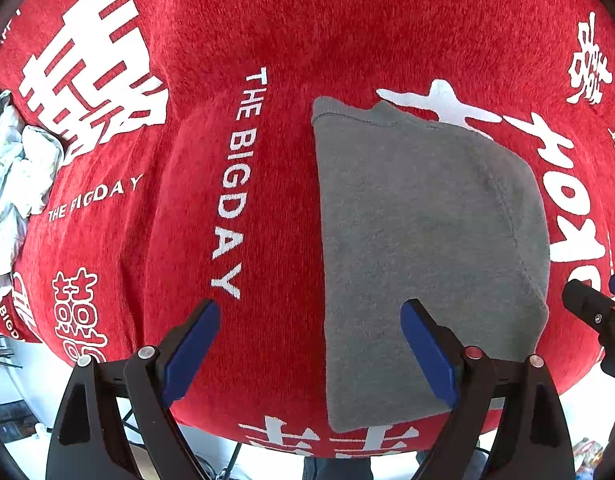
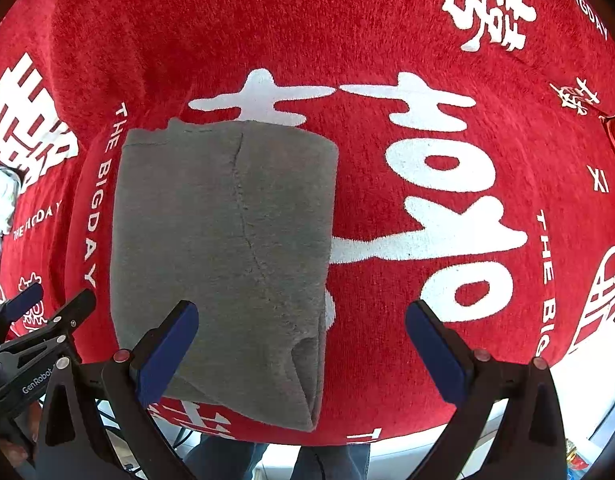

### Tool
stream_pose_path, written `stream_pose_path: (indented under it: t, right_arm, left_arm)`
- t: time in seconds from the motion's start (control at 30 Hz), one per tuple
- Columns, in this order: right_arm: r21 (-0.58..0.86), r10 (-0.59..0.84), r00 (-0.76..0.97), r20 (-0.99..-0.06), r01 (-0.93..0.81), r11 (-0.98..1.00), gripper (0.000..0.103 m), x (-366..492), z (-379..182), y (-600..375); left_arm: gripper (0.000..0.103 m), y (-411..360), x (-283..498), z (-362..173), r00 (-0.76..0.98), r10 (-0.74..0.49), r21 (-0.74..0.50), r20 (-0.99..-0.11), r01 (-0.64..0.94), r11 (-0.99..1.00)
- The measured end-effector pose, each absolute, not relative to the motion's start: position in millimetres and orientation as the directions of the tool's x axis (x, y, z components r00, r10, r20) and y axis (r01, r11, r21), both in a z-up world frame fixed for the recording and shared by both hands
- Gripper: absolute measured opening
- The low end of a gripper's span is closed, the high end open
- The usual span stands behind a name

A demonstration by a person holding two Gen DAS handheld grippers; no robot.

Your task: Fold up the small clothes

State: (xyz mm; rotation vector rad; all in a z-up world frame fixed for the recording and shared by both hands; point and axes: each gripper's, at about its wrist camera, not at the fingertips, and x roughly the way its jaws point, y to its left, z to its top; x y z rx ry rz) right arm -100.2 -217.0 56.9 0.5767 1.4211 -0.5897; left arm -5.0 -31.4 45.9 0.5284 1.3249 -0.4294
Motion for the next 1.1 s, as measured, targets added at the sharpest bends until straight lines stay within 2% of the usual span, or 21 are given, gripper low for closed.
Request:
stream_pose_path:
  t: [1.1]
  right_arm:
    - [0.014,-0.033,0.056,-0.998,0.677,0.736,0.103,-98.3,54.8,-214.2]
  left_arm:
    - [0.092,-37.9,-8.5,43.7,0.228,0.018,0.151,-0.973,0.58,0.801]
